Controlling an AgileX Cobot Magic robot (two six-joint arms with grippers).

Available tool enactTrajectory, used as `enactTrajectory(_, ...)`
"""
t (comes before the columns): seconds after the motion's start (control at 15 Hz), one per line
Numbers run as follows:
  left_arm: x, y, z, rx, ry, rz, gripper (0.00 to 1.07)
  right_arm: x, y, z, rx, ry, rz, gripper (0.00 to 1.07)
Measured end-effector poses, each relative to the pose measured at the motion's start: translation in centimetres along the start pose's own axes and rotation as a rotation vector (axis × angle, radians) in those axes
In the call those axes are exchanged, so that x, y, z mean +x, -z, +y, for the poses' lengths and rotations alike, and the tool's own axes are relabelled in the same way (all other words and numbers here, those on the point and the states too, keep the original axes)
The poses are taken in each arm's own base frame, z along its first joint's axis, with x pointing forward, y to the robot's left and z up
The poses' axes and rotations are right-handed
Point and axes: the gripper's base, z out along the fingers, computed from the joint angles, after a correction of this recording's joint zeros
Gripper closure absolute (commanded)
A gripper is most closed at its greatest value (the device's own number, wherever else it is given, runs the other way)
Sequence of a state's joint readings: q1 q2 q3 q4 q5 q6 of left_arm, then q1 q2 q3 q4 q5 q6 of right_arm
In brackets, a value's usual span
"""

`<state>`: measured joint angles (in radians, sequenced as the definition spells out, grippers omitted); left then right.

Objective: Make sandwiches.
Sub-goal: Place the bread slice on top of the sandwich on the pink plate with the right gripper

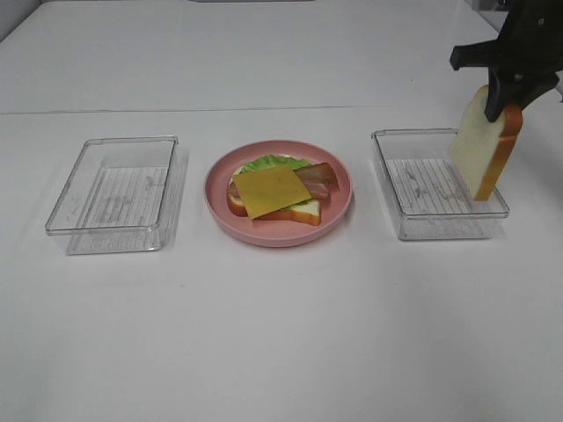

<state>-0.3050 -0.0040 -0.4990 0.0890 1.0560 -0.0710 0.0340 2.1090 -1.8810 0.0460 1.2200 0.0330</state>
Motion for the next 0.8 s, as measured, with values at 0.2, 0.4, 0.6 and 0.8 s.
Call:
enactTrajectory(0.2, 0.0, 0.0, 0.0, 0.0, 0.0, 0.0, 0.21, 1.8, 5.7, 1.9, -0.2, -0.035, -0.103, 1.07)
enactTrajectory(0.4, 0.0, 0.0, 0.0, 0.0, 0.0, 0.0, 0.21, 3.8, 6.2, 3.6, -0.404, -0.06, -0.081, 1.07)
enactTrajectory(0.6, 0.0, 0.0, 0.0, 0.0, 0.0, 0.0, 0.21, 5.5, 4.6, 5.6, -0.665, -0.094, -0.095, 1.07)
enactTrajectory(0.8, 0.0, 0.0, 0.0, 0.0, 0.0, 0.0, 0.21, 6.5, 0.8, 9.7, -0.814, -0.136, -0.148, 1.07)
